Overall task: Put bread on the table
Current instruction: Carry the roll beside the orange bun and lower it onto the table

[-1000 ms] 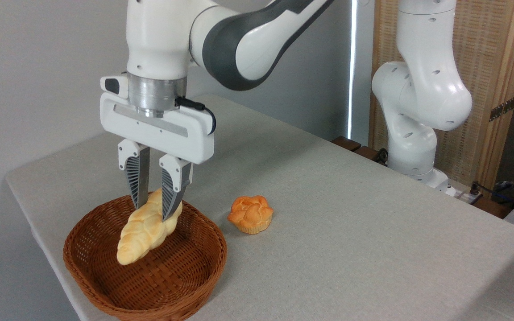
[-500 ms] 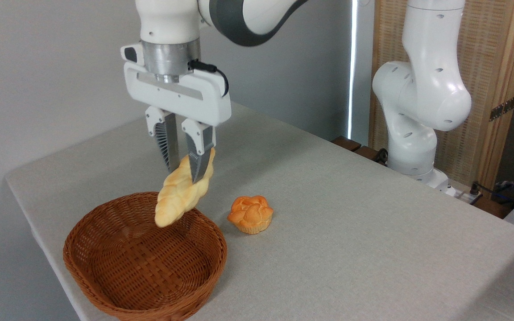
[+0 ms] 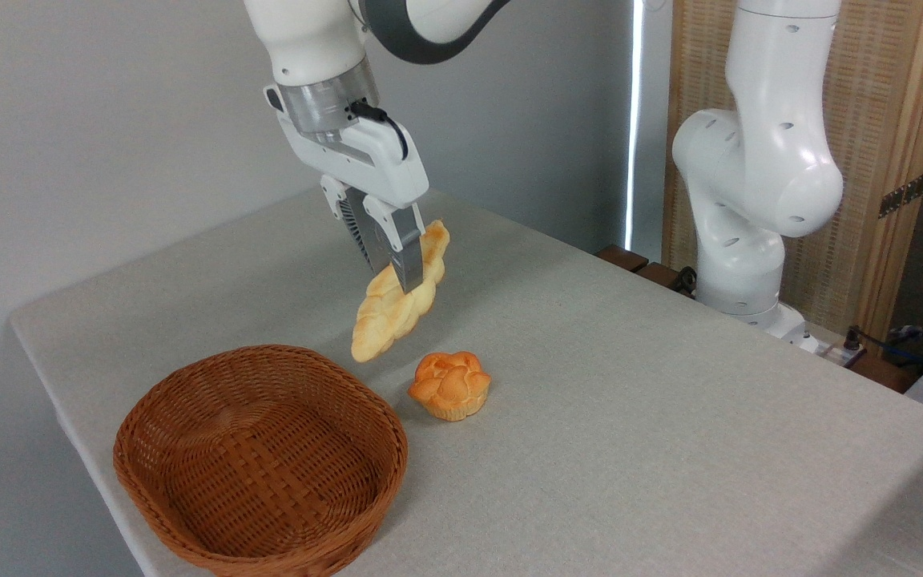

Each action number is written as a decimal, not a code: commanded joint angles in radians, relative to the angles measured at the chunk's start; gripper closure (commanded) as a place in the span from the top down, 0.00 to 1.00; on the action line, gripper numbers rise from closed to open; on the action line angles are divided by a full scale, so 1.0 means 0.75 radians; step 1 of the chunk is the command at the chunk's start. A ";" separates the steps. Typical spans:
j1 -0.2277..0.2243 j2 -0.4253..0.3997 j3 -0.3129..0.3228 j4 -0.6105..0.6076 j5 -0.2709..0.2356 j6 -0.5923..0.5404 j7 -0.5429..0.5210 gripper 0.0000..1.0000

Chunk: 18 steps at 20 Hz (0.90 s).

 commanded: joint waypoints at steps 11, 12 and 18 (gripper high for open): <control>-0.028 0.080 0.009 -0.002 -0.004 0.120 0.031 1.00; -0.028 0.080 0.011 -0.002 -0.002 0.120 0.029 1.00; -0.028 0.078 0.013 0.002 0.011 0.118 0.029 1.00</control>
